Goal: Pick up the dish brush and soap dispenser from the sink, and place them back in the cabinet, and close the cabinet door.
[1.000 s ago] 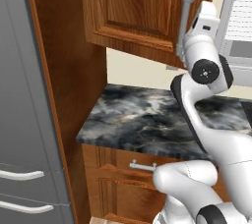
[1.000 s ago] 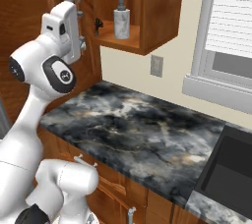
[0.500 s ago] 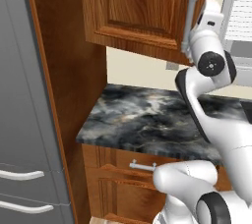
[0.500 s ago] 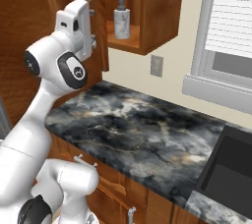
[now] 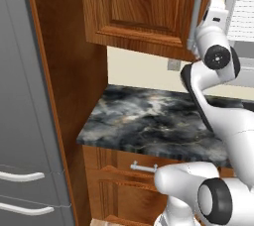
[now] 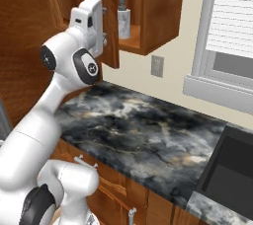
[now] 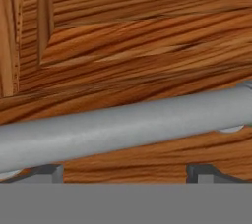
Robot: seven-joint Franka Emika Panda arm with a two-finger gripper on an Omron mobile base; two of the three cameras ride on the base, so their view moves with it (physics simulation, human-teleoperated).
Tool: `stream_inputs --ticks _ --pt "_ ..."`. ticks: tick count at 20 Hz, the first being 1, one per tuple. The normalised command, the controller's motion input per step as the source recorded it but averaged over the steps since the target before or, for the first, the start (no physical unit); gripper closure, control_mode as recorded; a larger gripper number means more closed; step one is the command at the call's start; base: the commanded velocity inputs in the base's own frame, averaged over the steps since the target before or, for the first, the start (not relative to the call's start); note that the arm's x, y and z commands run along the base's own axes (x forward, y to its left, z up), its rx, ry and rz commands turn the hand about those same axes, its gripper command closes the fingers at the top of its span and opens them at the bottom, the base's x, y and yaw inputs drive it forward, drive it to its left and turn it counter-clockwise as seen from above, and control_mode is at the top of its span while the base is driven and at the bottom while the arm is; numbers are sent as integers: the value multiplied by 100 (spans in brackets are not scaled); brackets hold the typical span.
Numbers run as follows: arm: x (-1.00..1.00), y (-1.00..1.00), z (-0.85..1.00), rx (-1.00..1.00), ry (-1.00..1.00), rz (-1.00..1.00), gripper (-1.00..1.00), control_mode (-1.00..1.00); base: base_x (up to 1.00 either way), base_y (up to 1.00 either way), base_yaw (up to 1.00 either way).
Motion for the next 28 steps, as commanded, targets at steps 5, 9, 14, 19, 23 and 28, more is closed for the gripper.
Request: stream_inputs --ticks 5,9,14,19,23,28 --pt "29 -22 0 0 0 0 -100 -100 0 0 0" --pt "32 -18 0 0 0 0 -100 -100 0 0 0" --pt "30 -17 0 0 0 0 -100 -100 0 0 0" --pt "28 -16 0 0 0 0 -100 -100 0 0 0" --pt "28 -17 0 0 0 0 -100 -100 0 0 0" --pt "23 -19 0 0 0 0 -100 -100 0 0 0"
